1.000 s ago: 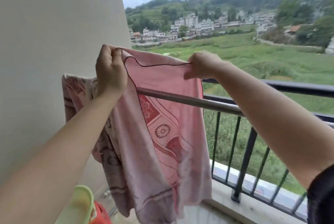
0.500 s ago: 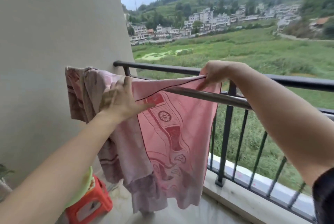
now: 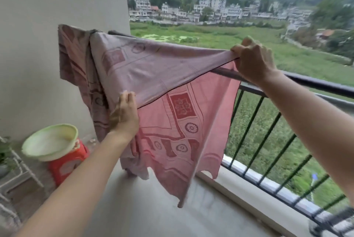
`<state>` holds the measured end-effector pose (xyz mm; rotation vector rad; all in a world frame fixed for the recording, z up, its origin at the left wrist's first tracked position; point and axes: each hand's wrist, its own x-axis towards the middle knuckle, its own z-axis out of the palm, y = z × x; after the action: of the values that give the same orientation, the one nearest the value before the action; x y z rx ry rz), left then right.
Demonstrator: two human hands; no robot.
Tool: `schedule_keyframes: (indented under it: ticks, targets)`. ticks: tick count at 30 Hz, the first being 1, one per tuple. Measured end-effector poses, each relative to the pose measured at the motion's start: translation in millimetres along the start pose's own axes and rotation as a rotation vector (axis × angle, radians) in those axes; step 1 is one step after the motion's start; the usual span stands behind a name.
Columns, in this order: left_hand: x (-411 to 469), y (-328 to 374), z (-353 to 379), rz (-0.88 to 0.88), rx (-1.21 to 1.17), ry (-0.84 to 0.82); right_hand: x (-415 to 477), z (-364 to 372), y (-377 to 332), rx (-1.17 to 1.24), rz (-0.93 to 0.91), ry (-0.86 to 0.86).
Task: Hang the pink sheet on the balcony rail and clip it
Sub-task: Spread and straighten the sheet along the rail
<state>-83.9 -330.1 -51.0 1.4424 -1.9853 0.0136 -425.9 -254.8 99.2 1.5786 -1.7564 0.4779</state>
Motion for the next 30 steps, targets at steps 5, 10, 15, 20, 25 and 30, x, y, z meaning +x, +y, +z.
schedule_keyframes:
  ticks: [5, 10, 15, 20, 25, 30]
  targets:
    - [-41, 34, -26, -0.01, 0.007, 0.047, -24, -33, 15, 0.317, 0.269, -0.006]
    - [-76, 75, -41, -0.125, 0.092, -0.104, -60, -82, 43, 0.429, 0.279, 0.011]
    - [-125, 103, -37, -0.298, 0.28, -0.193, -132, -111, 73, 0.609, -0.016, -0.578]
    - [-184, 150, -20, -0.455, 0.074, -0.139, -239, -80, 122, 0.376, -0.088, -0.537]
    - [-216, 195, -10, -0.432, 0.156, -0.176, -276, -63, 162, 0.6, -0.002, -0.304]
    - [-226, 219, -19, -0.448, 0.104, -0.146, -273, -76, 177, 0.697, 0.236, -0.019]
